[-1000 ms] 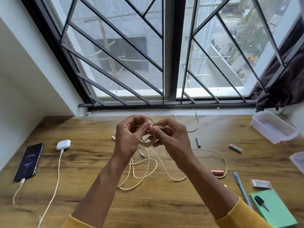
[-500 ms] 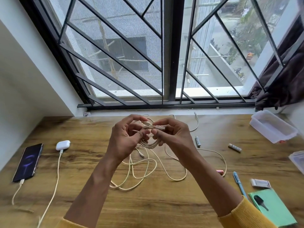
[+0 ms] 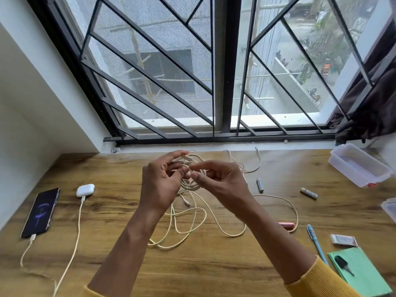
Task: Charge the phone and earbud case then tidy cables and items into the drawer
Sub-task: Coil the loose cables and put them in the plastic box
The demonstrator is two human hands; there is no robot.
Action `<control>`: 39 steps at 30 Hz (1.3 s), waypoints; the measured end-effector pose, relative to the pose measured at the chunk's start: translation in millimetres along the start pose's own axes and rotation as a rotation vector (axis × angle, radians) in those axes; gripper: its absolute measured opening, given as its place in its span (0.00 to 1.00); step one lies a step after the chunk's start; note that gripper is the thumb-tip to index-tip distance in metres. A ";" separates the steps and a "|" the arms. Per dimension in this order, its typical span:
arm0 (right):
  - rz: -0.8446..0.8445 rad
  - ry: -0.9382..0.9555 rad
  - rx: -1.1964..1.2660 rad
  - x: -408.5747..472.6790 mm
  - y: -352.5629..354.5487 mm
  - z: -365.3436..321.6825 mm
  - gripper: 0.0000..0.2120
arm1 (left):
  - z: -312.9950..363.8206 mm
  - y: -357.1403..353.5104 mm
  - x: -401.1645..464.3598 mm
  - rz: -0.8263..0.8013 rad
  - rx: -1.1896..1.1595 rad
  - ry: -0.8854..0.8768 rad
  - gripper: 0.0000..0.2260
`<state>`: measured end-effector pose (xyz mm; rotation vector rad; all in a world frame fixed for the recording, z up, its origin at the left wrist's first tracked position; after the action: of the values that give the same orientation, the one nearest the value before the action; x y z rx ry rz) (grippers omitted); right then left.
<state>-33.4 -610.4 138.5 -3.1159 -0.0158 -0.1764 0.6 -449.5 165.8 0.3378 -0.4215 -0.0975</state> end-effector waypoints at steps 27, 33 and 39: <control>-0.037 -0.233 0.016 -0.6 11.8 17.5 0.24 | 26.6 -14.9 -7.4 -0.166 -0.129 -0.068 0.16; -0.037 -0.265 0.016 0.0 8.6 22.0 0.28 | 23.7 -13.8 -7.3 -0.134 -0.109 -0.051 0.14; 0.087 -0.301 -0.102 1.6 19.6 32.5 0.13 | 24.9 -14.7 -8.5 -0.154 -0.086 -0.068 0.13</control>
<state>-27.9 -629.3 106.1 -3.2023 0.1274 0.3035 -17.8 -469.5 178.8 0.2820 -0.4568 -0.2769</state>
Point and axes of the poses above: each hand's wrist, its own x-axis towards the middle knuckle, its own y-axis out of the back of the hand, z = x × y, the point moved 10 cm from there along x, towards the middle knuckle, and after that the axes turned 7 degrees about -y, right-handed, at the moved point
